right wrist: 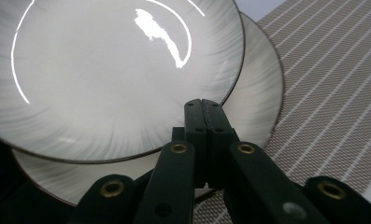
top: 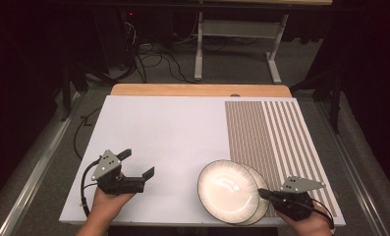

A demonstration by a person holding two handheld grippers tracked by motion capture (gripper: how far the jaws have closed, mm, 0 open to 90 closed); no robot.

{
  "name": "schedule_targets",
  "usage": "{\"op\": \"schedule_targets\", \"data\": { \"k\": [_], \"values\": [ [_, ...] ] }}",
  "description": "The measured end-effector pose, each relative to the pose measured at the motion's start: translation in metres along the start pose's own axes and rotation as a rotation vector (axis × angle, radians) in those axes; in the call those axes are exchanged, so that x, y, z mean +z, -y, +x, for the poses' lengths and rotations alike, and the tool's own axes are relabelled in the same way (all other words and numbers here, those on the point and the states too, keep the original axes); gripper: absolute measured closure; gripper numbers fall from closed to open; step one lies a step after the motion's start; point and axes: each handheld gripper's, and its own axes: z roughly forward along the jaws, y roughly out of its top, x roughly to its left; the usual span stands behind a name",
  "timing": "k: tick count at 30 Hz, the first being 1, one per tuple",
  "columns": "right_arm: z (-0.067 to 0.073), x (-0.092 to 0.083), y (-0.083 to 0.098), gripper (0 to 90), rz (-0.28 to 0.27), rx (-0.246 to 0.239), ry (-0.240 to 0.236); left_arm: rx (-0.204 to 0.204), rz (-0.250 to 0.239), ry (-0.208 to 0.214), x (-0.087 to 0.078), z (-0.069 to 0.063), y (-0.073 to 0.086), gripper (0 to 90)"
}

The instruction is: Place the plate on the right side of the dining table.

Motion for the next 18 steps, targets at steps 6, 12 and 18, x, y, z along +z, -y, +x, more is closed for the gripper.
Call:
{"op": "schedule_targets", "data": {
  "k": [6, 12, 18],
  "values": [
    [0.007, 0.005, -0.003, 90.0, 0.012, -0.025, -0.010, -0.004, 0.000, 0.001, -0.001, 0.001, 0.000, 0.0],
    [0.010, 0.007, -0.005, 90.0, 0.015, -0.036, -0.013, -0.010, 0.006, 0.023, 0.002, -0.004, -0.001, 0.0],
    [0.015, 0.012, -0.007, 90.0, 0.021, -0.063, -0.022, -0.013, 0.039, 0.080, 0.012, -0.022, -0.005, 0.0]
  ]
}}
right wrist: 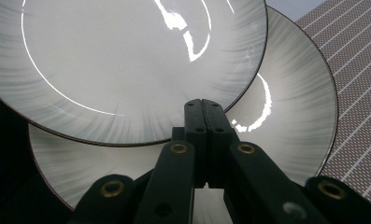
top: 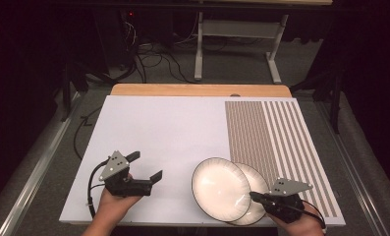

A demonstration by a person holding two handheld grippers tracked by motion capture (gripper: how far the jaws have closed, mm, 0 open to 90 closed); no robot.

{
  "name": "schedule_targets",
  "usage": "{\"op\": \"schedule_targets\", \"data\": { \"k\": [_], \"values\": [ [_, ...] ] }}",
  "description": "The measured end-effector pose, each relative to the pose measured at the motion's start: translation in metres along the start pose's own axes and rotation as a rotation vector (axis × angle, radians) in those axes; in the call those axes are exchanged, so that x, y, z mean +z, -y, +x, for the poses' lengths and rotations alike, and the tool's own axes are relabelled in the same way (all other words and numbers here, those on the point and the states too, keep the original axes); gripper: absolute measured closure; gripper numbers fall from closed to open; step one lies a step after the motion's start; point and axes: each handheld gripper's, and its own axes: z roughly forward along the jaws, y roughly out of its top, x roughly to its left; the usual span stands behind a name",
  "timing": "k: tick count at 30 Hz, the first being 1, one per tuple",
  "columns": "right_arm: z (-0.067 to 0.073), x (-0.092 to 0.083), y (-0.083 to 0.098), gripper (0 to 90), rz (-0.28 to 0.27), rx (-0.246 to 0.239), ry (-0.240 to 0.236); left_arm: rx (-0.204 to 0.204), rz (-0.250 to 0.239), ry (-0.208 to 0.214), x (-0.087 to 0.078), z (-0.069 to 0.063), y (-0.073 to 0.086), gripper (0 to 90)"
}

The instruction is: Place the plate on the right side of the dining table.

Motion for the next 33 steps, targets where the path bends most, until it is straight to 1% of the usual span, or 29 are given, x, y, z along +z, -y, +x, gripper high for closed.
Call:
{"op": "schedule_targets", "data": {
  "k": [1, 2, 3, 4, 5, 6, 7, 8, 10, 14, 18, 21, 22, 23, 24, 26, 28, 29, 30, 31, 32, 33],
  "values": [
    [0.000, 0.000, 0.000, 90.0, 0.001, 0.001, 0.002, 0.000, 0.000, 0.000, 0.000, 0.000, 0.000, 0.0],
    [0.000, 0.000, -0.001, 90.0, 0.005, -0.002, 0.003, 0.002, 0.015, 0.023, 0.005, -0.007, -0.001, 0.0],
    [0.000, 0.000, -0.001, 90.0, 0.005, -0.002, 0.003, 0.002, 0.015, 0.023, 0.005, -0.007, -0.001, 0.0],
    [0.000, 0.000, -0.001, 90.0, 0.003, 0.000, 0.005, 0.003, 0.022, 0.034, 0.007, -0.010, -0.001, 0.0],
    [0.000, 0.001, 0.000, 90.0, -0.004, -0.001, 0.006, 0.001, 0.032, 0.059, 0.012, -0.018, -0.003, 0.0],
    [0.000, 0.001, 0.000, 90.0, -0.002, 0.004, 0.006, 0.002, 0.036, 0.071, 0.015, -0.022, -0.004, 0.0],
    [0.000, 0.001, 0.000, 90.0, -0.002, 0.004, 0.006, 0.002, 0.036, 0.071, 0.015, -0.022, -0.004, 0.0],
    [0.000, 0.001, 0.000, 90.0, -0.004, -0.001, 0.009, 0.011, 0.047, 0.090, 0.020, -0.031, -0.005, 0.0],
    [0.000, 0.001, -0.001, 90.0, 0.000, 0.000, 0.010, 0.019, 0.057, 0.111, 0.026, -0.040, -0.006, 0.3],
    [0.000, 0.001, -0.001, 90.0, 0.002, 0.003, 0.014, 0.012, 0.087, 0.148, 0.037, -0.053, -0.005, 0.3],
    [0.000, 0.001, 0.000, 90.0, 0.001, 0.005, 0.013, -0.024, 0.128, 0.179, 0.049, -0.062, -0.002, 0.4],
    [0.000, 0.001, 0.000, 90.0, 0.001, 0.004, 0.014, -0.051, 0.174, 0.209, 0.059, -0.071, 0.001, 0.4],
    [0.000, 0.001, 0.000, 90.0, 0.001, 0.004, 0.014, -0.051, 0.174, 0.209, 0.059, -0.071, 0.001, 0.7],
    [0.000, 0.001, 0.000, 90.0, 0.003, 0.001, 0.014, -0.063, 0.198, 0.226, 0.064, -0.076, 0.004, 1.0],
    [0.000, 0.001, 0.000, 90.0, 0.001, -0.002, 0.015, -0.069, 0.207, 0.235, 0.067, -0.079, 0.005, 1.4],
    [0.000, 0.001, -0.001, 90.0, 0.004, -0.004, 0.017, -0.071, 0.233, 0.251, 0.071, -0.083, 0.007, 2.9],
    [0.000, 0.001, -0.001, 90.0, 0.004, -0.002, 0.018, -0.069, 0.239, 0.254, 0.073, -0.084, 0.008, 4.3],
    [0.000, 0.001, -0.001, 90.0, 0.003, -0.003, 0.019, -0.078, 0.250, 0.261, 0.074, -0.086, 0.009, 5.8],
    [0.000, 0.001, -0.001, 90.0, 0.003, -0.003, 0.019, -0.099, 0.264, 0.272, 0.076, -0.086, 0.009, 5.8],
    [0.000, 0.001, -0.001, 90.0, 0.003, -0.004, 0.019, -0.127, 0.271, 0.292, 0.078, -0.086, 0.009, 10.3],
    [0.000, 0.001, -0.001, 90.0, 0.002, -0.003, 0.019, -0.145, 0.278, 0.310, 0.078, -0.086, 0.009, 13.5],
    [0.000, 0.001, -0.001, 90.0, 0.002, -0.003, 0.019, -0.145, 0.278, 0.310, 0.078, -0.086, 0.009, 17.5]
  ]
}}
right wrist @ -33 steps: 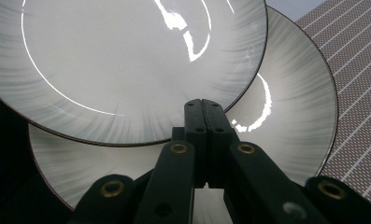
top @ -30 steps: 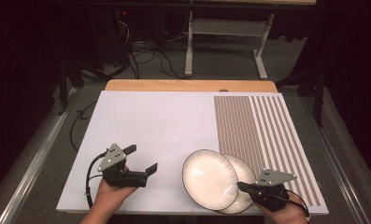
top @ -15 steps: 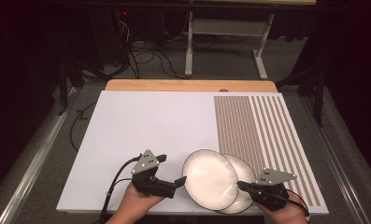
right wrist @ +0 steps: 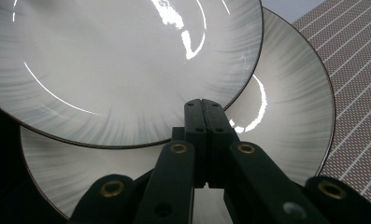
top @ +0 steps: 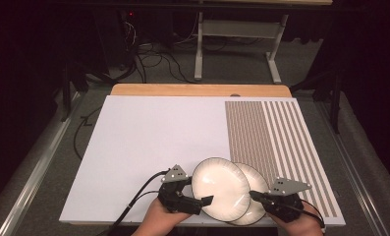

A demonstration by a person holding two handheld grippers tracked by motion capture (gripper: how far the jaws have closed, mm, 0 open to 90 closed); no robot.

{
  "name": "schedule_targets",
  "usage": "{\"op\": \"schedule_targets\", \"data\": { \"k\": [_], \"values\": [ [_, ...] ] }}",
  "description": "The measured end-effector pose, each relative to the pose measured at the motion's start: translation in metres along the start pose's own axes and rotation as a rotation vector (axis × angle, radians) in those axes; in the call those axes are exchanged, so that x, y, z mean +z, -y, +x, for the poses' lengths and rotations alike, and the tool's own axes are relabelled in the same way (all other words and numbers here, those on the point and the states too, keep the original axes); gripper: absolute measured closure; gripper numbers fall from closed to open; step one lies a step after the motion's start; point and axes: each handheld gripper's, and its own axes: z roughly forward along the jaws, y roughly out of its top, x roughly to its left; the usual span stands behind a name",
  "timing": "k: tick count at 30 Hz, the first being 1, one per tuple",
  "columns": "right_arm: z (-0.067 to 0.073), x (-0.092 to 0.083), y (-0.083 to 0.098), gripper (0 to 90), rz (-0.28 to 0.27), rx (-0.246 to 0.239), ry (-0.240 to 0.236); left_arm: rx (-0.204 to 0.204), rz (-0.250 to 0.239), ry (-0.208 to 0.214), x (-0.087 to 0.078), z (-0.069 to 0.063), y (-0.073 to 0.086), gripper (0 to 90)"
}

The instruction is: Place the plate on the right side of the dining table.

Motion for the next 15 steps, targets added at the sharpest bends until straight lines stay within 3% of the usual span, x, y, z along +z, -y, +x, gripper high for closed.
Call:
{"op": "schedule_targets", "data": {
  "k": [7, 13, 15],
  "values": [
    [0.0000, 0.0003, -0.0001, 90.0, 0.000, 0.001, 0.003, -0.087, 0.057, 0.049, 0.0053, 0.0056, -0.0007, 31.8],
    [0.0000, 0.0009, -0.0004, 90.0, -0.002, -0.001, 0.004, -0.105, 0.071, 0.041, 0.0058, 0.0062, -0.0013, 38.4],
    [0.0001, 0.0009, -0.0004, 90.0, -0.003, -0.001, 0.004, -0.127, 0.074, 0.037, 0.0056, 0.0067, -0.0022, 40.2]
  ]
}}
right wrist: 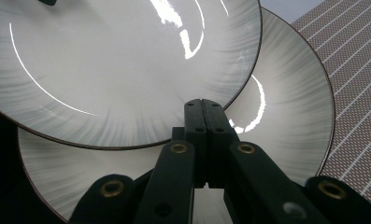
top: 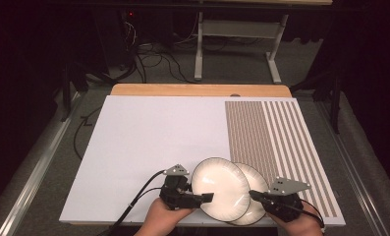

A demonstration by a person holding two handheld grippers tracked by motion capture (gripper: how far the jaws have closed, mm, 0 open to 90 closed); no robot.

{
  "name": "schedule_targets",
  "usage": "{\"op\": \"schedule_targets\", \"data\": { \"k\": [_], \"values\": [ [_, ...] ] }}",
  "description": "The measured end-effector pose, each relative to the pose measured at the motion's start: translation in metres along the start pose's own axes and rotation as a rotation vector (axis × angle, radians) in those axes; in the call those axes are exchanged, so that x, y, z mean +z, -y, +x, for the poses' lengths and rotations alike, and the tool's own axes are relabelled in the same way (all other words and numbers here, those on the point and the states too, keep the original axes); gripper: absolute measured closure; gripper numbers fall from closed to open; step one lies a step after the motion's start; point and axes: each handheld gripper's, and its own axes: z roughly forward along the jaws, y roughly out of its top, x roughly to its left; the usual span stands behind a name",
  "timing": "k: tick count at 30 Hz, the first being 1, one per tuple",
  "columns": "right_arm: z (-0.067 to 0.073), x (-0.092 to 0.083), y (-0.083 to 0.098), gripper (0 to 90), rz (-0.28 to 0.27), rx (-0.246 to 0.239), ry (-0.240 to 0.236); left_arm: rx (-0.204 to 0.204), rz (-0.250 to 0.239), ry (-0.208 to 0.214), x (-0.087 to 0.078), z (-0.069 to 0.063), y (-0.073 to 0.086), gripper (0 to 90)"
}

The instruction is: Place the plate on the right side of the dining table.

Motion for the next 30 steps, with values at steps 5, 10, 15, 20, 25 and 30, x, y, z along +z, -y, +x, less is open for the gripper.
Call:
{"op": "schedule_targets", "data": {
  "k": [5, 10, 15, 20, 25, 30],
  "values": [
    [0.0002, -0.0002, -0.0002, 90.0, 0.001, -0.013, 0.006, -0.035, 0.011, -0.002, -0.0007, 0.0019, -0.0018, 44.6],
    [0.0013, -0.0004, -0.0005, 90.0, 0.006, -0.018, 0.011, -0.055, 0.011, -0.009, -0.0013, 0.0018, -0.0028, 47.2],
    [0.0018, -0.0004, -0.0007, 90.0, 0.008, -0.028, 0.019, -0.063, 0.001, -0.011, -0.0021, 0.0017, -0.0033, 50.1],
    [0.0010, -0.0027, -0.0009, 90.0, -0.006, -0.018, 0.023, -0.061, -0.010, -0.025, -0.0024, 0.0013, -0.0031, 55.0],
    [0.0001, -0.0042, -0.0001, 90.0, -0.018, -0.009, 0.029, -0.061, -0.015, -0.041, -0.0024, 0.0012, -0.0023, 57.8],
    [-0.0008, -0.0069, 0.0005, 90.0, -0.032, -0.007, 0.034, -0.065, -0.027, -0.043, -0.0025, 0.0014, -0.0016, 60.5]
  ]
}}
